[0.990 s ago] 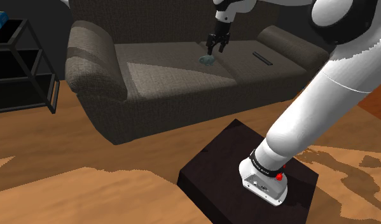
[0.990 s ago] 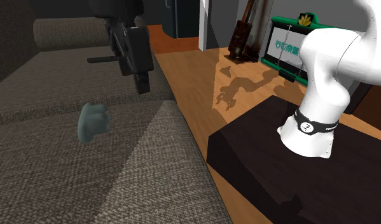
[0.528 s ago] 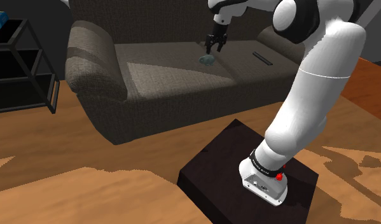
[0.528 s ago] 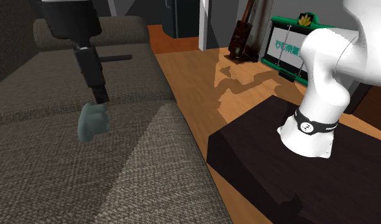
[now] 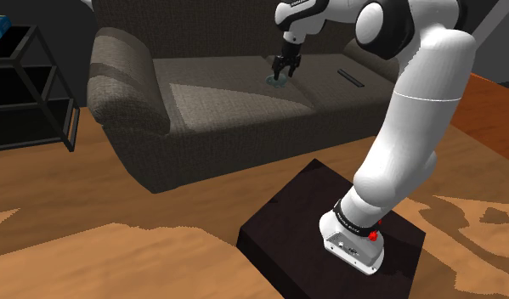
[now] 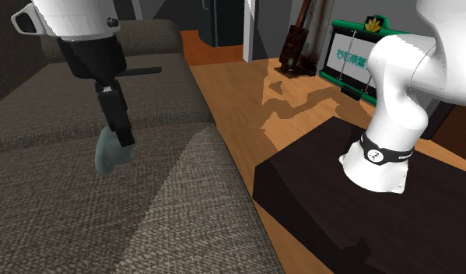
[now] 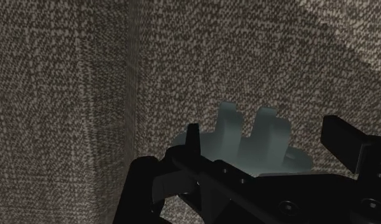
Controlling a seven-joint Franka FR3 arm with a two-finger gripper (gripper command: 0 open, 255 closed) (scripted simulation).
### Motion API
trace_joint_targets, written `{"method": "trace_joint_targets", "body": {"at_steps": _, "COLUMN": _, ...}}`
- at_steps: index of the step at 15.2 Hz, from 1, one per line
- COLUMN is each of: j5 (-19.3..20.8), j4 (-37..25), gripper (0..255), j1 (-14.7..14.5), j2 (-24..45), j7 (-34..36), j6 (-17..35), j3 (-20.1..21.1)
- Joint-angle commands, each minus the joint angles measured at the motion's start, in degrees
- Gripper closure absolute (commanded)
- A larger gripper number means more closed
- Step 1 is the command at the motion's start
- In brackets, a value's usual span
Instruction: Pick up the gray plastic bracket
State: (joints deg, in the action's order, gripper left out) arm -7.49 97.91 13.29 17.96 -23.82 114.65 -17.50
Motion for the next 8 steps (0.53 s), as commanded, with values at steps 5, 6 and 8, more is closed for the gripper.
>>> {"method": "trace_joint_targets", "body": {"at_steps": 5, "j5": -0.1, "j4": 0.5, "gripper": 255, "j1": 0.0, "j2": 0.2, "j7": -0.1, "j6": 0.7, "j3": 0.0}}
{"method": "trace_joint_targets", "body": {"at_steps": 6, "j5": -0.1, "j4": 0.5, "gripper": 255, "j1": 0.0, "j2": 0.2, "j7": 0.0, "j6": 0.7, "j3": 0.0}}
{"method": "trace_joint_targets", "body": {"at_steps": 8, "j5": -0.1, "j4": 0.5, "gripper": 255, "j1": 0.0, "j2": 0.2, "j7": 0.0, "j6": 0.7, "j3": 0.0}}
